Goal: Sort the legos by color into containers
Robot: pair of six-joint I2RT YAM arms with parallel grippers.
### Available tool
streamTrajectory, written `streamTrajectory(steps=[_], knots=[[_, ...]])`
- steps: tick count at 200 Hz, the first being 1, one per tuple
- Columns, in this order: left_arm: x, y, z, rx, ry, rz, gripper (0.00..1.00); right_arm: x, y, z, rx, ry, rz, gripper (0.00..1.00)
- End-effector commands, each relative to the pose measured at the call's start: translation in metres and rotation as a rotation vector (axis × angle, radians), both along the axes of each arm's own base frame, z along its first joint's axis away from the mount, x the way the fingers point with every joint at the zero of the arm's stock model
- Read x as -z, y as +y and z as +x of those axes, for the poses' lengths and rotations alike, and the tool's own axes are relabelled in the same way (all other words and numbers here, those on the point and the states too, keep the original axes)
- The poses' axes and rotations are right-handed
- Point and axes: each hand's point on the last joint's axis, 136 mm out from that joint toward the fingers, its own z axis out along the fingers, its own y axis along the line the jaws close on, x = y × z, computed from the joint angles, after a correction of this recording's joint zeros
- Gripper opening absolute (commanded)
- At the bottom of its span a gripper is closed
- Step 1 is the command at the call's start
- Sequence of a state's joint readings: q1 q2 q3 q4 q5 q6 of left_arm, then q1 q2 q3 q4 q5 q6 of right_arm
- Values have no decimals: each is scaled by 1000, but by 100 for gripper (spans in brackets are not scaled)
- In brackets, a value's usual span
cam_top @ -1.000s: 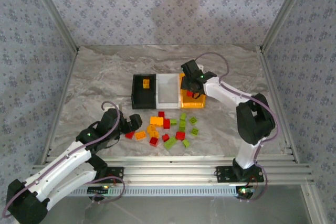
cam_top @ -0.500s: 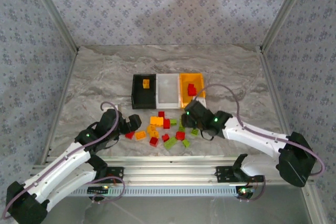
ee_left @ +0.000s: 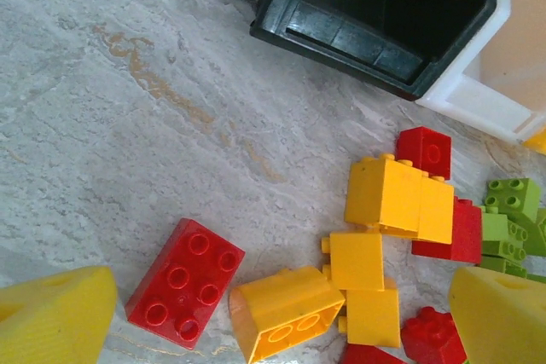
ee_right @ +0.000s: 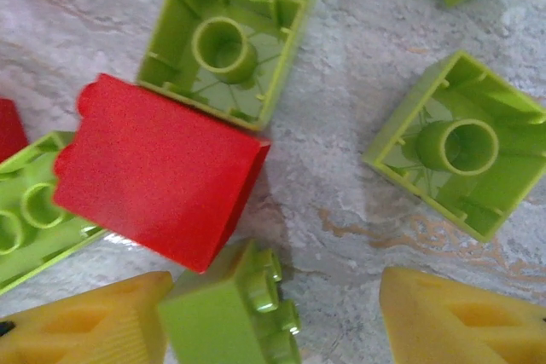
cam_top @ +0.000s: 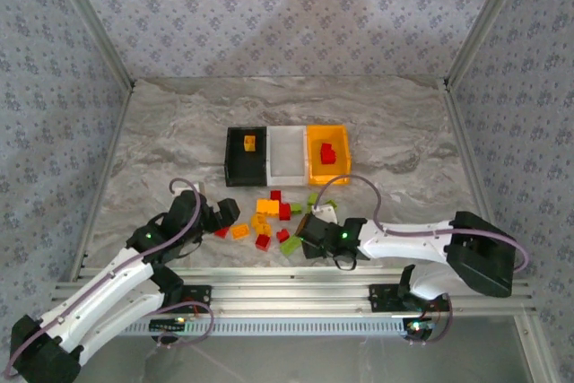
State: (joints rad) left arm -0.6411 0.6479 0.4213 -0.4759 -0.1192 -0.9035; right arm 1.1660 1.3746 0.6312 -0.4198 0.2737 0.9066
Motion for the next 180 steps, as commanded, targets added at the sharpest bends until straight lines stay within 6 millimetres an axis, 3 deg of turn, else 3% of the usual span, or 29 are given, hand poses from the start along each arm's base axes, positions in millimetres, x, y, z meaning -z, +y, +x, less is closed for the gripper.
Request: streamTrajectory(steps=[1,71,105,122,144,166,180], knots=[[0,2,0,-10,1,-5,100,-1,2,6,43,-27,-1,62],[-1,1,1,-4,-7,-10,100,-10,9,6,-3,-50,34,26],[-4,1,1,2,-10,-9,100,-50,12,12,-28,-97,90,21],[-5,0,1,4,-13,-11,100,-82,20,29,-51,-144,116,21],[-8,-1,2,4,-16,-16,100,-115,33,68,-48,-194,165,21],[-12,-1,2,7,-18,-21,99,-129,44,116,-17,-224,162,22],[-13,-2,1,11,-16,-20,99,-126,49,145,8,-227,135,22]])
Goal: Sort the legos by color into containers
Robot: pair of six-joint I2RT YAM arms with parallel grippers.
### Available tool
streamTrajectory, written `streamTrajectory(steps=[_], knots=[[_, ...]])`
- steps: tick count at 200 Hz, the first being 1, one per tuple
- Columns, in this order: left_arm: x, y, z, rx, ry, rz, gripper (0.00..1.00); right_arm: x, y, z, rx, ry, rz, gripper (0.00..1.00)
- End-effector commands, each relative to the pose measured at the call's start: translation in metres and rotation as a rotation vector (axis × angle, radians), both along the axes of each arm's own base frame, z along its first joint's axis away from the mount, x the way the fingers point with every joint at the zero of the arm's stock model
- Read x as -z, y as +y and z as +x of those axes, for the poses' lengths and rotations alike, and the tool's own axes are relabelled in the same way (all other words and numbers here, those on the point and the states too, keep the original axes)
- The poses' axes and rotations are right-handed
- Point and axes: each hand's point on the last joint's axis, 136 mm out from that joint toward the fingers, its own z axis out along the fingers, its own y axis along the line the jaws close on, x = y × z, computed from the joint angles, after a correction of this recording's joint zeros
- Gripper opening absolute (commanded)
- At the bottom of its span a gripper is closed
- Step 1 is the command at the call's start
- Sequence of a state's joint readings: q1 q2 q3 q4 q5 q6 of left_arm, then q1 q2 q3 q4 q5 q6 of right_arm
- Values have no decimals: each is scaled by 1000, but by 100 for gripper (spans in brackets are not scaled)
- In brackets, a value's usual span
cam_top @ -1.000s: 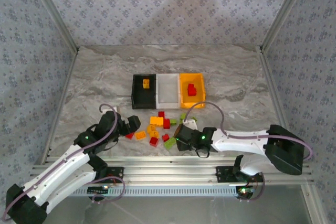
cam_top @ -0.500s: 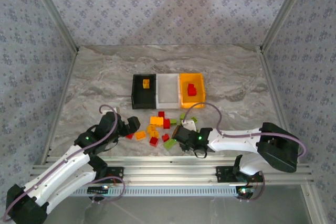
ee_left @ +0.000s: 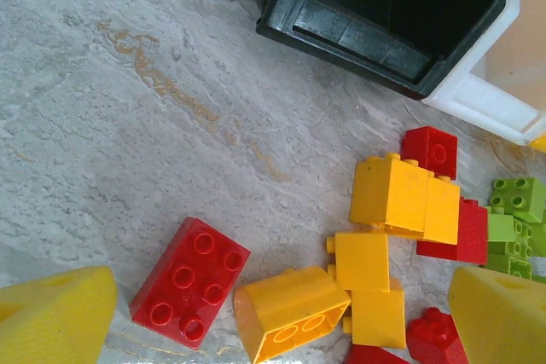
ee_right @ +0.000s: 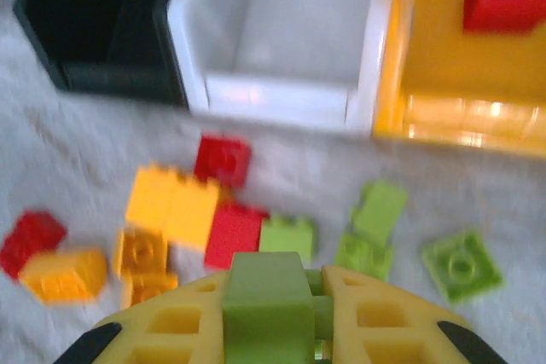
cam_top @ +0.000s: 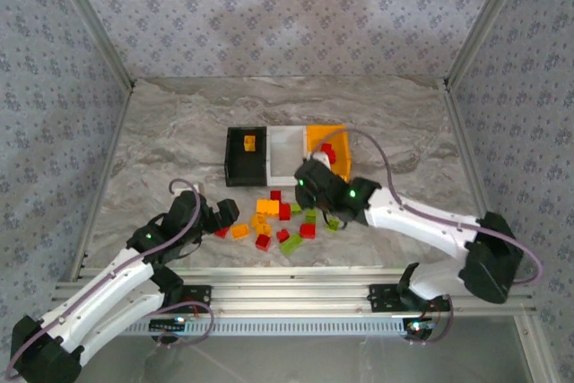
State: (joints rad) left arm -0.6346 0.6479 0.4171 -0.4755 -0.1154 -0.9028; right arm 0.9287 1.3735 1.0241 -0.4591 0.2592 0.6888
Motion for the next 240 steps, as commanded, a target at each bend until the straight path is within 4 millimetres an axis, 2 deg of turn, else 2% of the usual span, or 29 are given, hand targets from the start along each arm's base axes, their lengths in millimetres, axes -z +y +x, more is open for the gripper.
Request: streamTrajectory(steps=[1,10,16,30,56,75,87,104,122,152,175,206,210,224,240], knots=[[-15,-3,1,14,-21,-20,100,9,6,38,-23,-4,-82,22],[-14,-3,1,15,-16,-20,100,14,8,56,-5,-1,-95,22],[-14,-3,0,17,-14,-19,100,7,15,70,5,-14,-82,22],[-12,-3,-1,15,-6,-22,100,14,20,96,26,-14,-97,23],[-8,-3,-2,16,11,-20,100,29,29,127,50,5,-129,24],[-5,-3,-3,17,22,-16,100,39,34,139,60,24,-141,27],[-5,-4,-3,19,25,-18,100,42,38,144,59,24,-138,36],[-5,-5,-3,25,27,-17,100,37,44,148,56,13,-124,50],[-6,-6,-2,35,29,-9,100,23,48,151,58,-16,-100,57],[-10,-13,-1,83,33,4,99,-2,48,142,58,-64,-59,63],[-10,-22,0,145,60,24,92,-8,42,118,62,-83,-16,65],[6,-20,1,159,140,137,86,-4,26,81,79,-89,22,65],[9,-19,1,157,152,154,86,8,19,74,90,-69,14,65],[20,-18,3,157,182,183,83,15,9,61,107,-59,27,66],[30,-27,3,188,205,187,80,20,-2,49,121,-51,32,66]])
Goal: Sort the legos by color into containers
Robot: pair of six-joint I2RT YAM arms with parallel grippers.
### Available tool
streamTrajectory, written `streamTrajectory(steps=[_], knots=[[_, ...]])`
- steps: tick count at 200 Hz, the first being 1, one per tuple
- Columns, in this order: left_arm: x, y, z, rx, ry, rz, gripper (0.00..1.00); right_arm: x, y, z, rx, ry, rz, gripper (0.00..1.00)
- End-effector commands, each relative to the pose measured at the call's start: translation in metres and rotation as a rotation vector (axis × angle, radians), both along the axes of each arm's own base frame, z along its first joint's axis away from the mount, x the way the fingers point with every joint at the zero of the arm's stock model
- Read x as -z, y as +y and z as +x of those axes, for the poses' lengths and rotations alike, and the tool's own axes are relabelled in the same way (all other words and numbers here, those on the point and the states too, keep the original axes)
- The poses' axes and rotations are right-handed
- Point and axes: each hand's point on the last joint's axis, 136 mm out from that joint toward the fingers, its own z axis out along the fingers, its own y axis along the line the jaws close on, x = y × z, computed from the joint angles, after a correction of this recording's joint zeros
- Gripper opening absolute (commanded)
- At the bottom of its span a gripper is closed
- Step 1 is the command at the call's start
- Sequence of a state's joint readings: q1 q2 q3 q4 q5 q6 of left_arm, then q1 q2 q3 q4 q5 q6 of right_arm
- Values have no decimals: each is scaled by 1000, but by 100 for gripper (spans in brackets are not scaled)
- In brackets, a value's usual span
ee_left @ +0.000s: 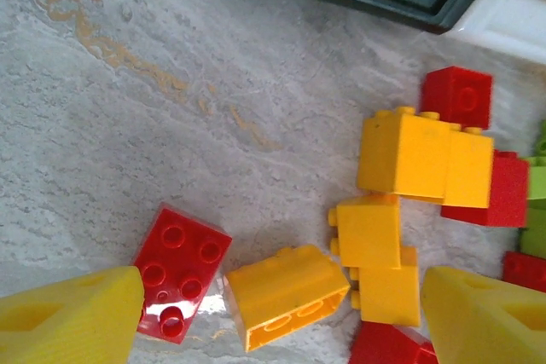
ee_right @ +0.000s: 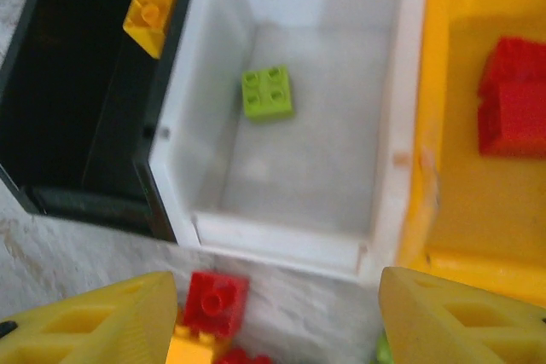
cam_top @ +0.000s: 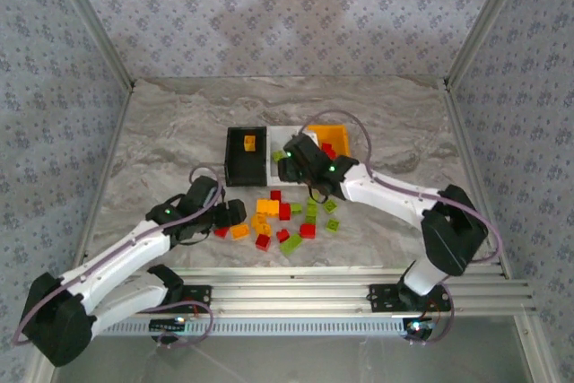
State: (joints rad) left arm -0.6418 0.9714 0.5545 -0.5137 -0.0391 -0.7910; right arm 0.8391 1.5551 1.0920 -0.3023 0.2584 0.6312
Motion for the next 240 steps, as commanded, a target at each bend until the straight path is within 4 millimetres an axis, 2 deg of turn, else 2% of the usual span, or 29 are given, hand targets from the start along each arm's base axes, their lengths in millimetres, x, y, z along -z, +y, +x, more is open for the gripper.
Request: streamTrajectory(steps=[1,39,79,121,162,175,203,240], knots=[[8,-6,0,50,25,39,80,4,-16,-9,74,-6,33,66],[8,-31,-5,149,4,50,77,7,-36,-24,104,-6,37,66],[26,-25,-15,173,39,152,78,6,-45,-31,116,-15,50,67],[41,-30,-14,187,47,181,77,5,-50,-34,124,-21,45,67],[50,-29,-14,193,70,209,65,4,-58,-37,145,-28,42,67],[51,-28,-15,194,76,216,64,3,-60,-37,151,-31,46,67],[50,-27,-16,195,74,221,54,5,-62,-38,161,-34,45,67],[32,-31,-14,192,39,184,50,4,-64,-38,169,-37,46,67]])
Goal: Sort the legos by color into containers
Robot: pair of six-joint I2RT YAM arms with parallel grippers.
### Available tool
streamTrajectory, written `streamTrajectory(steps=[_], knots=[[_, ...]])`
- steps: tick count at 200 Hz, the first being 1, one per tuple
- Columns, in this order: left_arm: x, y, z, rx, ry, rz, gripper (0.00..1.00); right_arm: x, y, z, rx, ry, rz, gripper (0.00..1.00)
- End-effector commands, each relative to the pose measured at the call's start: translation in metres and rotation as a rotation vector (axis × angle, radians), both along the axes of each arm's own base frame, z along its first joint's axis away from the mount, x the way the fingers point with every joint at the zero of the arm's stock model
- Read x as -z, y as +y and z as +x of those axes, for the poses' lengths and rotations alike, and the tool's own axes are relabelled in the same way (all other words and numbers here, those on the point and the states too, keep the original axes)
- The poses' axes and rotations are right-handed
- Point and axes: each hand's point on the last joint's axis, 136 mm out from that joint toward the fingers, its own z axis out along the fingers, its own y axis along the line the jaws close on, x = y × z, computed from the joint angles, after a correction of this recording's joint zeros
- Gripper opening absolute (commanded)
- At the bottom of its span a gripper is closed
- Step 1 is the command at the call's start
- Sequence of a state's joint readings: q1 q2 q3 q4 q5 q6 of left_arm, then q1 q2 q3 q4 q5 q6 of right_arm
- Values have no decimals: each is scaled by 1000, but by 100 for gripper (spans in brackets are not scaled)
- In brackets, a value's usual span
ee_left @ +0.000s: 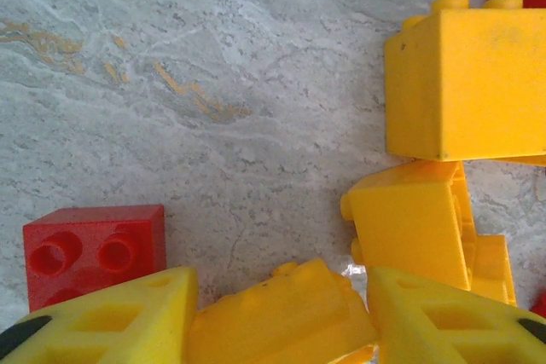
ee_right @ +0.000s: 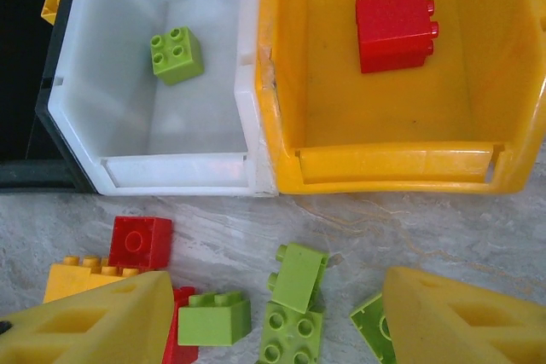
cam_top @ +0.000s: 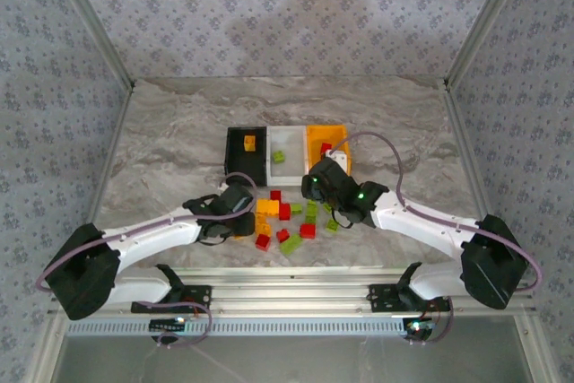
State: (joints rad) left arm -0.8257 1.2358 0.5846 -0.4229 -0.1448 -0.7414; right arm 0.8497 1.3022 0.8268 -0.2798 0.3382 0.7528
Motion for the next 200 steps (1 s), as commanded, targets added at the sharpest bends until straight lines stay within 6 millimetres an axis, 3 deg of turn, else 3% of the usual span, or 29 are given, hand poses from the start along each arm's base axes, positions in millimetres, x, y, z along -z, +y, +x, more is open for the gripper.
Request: streamTrajectory(steps=[1,64,76,84,109,126,170,185,200], knots=[[-8,1,-7,14,7,-2,50,-4,-8,0,40,-19,-3,67],[-50,-9,4,18,-68,-60,49,-3,-13,-2,51,-21,8,68],[-55,-7,7,11,-70,-43,52,-2,-11,-3,43,-14,13,68],[-57,-5,7,2,-71,-29,61,-3,-9,-3,35,-13,15,68],[-54,9,1,-26,-56,5,78,0,-9,-7,21,-4,6,69],[-51,31,-8,-82,-36,68,85,3,-9,-8,20,0,7,69],[-38,70,-40,-191,22,99,90,10,-9,-11,18,2,11,69],[-37,77,-49,-215,33,78,92,9,-10,-12,20,-1,12,69],[-32,79,-58,-223,53,44,99,8,-13,-12,27,-7,15,70]])
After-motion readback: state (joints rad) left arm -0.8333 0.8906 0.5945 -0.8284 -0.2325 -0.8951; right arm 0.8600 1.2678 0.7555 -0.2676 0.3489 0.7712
